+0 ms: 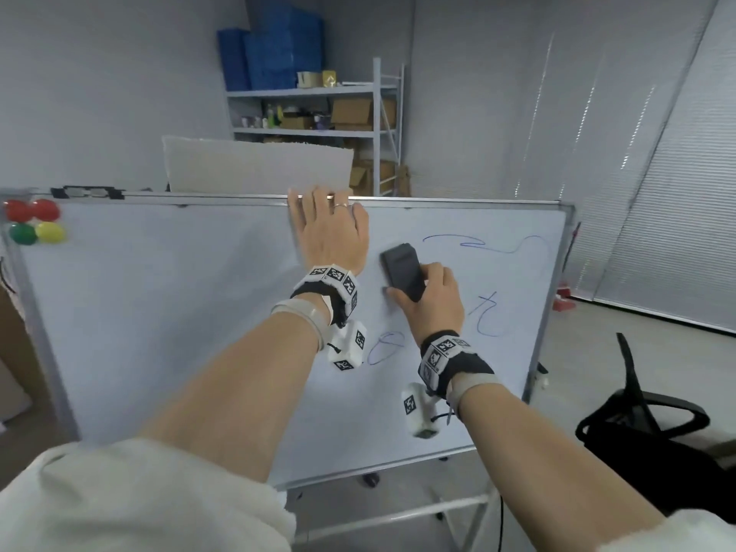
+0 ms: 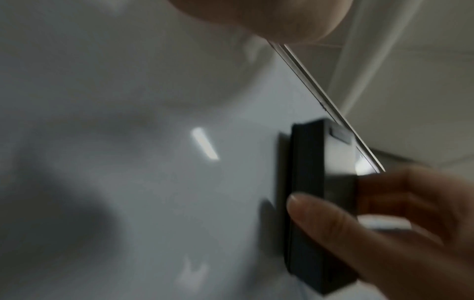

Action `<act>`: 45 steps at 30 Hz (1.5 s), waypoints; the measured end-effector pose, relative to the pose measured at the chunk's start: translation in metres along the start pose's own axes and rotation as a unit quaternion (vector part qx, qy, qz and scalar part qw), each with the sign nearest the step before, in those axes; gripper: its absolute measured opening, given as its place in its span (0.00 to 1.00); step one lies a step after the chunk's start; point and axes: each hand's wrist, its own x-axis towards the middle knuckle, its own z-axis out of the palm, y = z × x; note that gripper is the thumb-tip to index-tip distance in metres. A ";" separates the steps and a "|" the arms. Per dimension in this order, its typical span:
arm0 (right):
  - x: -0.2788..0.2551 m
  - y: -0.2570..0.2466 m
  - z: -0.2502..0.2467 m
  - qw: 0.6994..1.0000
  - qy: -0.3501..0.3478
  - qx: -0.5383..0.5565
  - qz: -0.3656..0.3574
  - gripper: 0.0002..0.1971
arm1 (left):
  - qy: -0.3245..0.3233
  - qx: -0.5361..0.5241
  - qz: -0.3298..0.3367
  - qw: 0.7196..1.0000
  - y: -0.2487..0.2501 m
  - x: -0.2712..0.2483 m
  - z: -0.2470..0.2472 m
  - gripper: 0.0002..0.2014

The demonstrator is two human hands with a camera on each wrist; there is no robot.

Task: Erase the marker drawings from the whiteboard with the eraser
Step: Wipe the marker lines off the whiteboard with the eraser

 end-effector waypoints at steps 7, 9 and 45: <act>0.031 0.051 -0.022 0.994 0.072 0.055 0.065 0.28 | 0.065 0.009 -0.069 0.995 0.011 0.001 0.022 0.16; 0.032 0.034 -0.017 0.996 0.012 0.089 -0.008 0.28 | 0.062 0.008 -0.098 0.993 0.019 0.002 0.024 0.17; 0.101 0.090 -0.042 0.992 -0.019 -0.026 -0.121 0.29 | 0.008 -0.001 -0.022 1.000 0.115 0.014 0.091 0.22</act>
